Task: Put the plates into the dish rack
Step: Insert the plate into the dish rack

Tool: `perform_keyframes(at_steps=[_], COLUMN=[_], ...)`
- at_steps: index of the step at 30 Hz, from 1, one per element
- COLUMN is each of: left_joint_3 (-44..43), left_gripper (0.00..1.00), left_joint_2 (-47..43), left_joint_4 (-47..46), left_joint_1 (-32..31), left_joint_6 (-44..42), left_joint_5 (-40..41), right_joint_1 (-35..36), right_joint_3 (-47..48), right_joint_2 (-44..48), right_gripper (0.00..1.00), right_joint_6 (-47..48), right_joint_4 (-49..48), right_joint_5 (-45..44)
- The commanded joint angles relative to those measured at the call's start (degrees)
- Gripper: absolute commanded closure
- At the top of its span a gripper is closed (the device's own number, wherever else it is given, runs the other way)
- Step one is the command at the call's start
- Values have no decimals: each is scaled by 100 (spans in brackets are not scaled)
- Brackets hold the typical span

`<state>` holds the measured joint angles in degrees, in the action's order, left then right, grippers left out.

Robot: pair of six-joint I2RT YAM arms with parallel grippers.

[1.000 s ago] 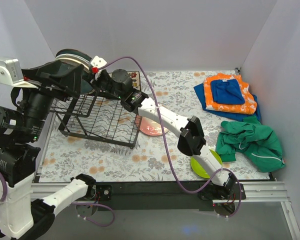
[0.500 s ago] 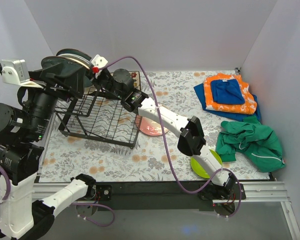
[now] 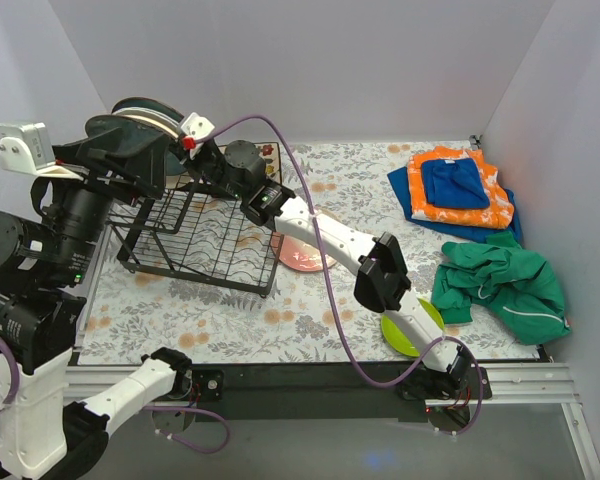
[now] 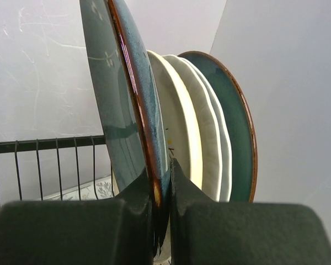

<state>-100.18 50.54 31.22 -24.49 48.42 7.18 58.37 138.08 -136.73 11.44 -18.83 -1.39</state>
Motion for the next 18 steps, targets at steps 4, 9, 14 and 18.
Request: perform_keyframes(at_steps=[4,9,14,18], left_joint_3=[34,51,43,42], left_gripper=[22,21,21,21], left_joint_2=[-27,-10,8,26], left_joint_4=[-29,-46,-55,-64], left_joint_1=[14,14,14,14], left_joint_6=[-70,-96,-140,-149], left_joint_5=[143,170,178,170], right_joint_1=[105,113,113,113], right_joint_3=[105,96,26,17], right_joint_2=[208,173,164,138], right_gripper=[99,99,99,99], right_joint_6=[-89,-107,-151,-142], right_joint_4=[-1483,-1466,-1448,-1448], right_joint_5=[-178,-221,-257,-301])
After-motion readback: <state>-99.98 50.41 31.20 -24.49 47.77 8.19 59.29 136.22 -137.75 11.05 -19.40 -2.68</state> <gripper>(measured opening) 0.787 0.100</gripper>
